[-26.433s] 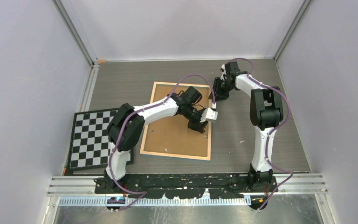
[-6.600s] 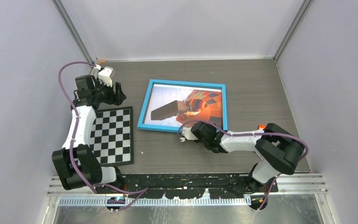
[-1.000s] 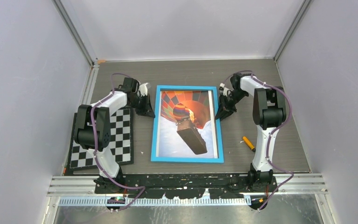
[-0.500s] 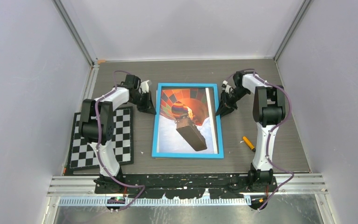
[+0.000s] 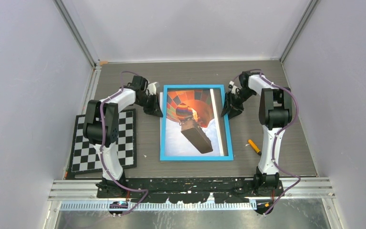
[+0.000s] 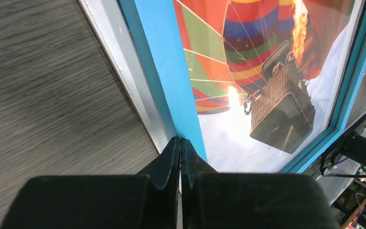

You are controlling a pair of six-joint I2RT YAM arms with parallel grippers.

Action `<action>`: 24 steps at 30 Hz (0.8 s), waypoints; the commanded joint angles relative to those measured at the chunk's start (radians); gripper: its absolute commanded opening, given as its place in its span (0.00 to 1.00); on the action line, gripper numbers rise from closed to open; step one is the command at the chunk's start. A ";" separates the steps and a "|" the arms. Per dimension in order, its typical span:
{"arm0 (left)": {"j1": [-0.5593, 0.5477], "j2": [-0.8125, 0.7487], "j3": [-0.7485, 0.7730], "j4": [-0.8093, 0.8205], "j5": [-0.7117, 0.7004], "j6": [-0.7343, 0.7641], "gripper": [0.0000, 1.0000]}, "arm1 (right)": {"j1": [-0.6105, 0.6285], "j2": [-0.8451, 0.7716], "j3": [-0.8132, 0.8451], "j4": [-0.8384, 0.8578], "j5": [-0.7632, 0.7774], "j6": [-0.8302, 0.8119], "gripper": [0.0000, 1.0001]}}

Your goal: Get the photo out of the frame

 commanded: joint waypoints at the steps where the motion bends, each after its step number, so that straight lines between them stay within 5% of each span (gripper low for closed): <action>1: -0.072 0.015 0.033 -0.024 0.114 0.026 0.05 | 0.019 0.002 0.029 0.036 -0.011 0.028 0.47; 8: -0.047 -0.022 0.041 -0.008 0.133 0.029 0.32 | 0.017 0.002 0.024 0.038 0.043 0.021 0.44; 13: 0.061 -0.077 -0.044 0.205 0.167 -0.154 0.32 | 0.014 0.000 0.016 0.043 0.086 0.023 0.36; 24: 0.110 0.022 -0.005 0.255 0.091 -0.154 0.28 | 0.010 -0.008 0.005 0.042 0.117 0.016 0.31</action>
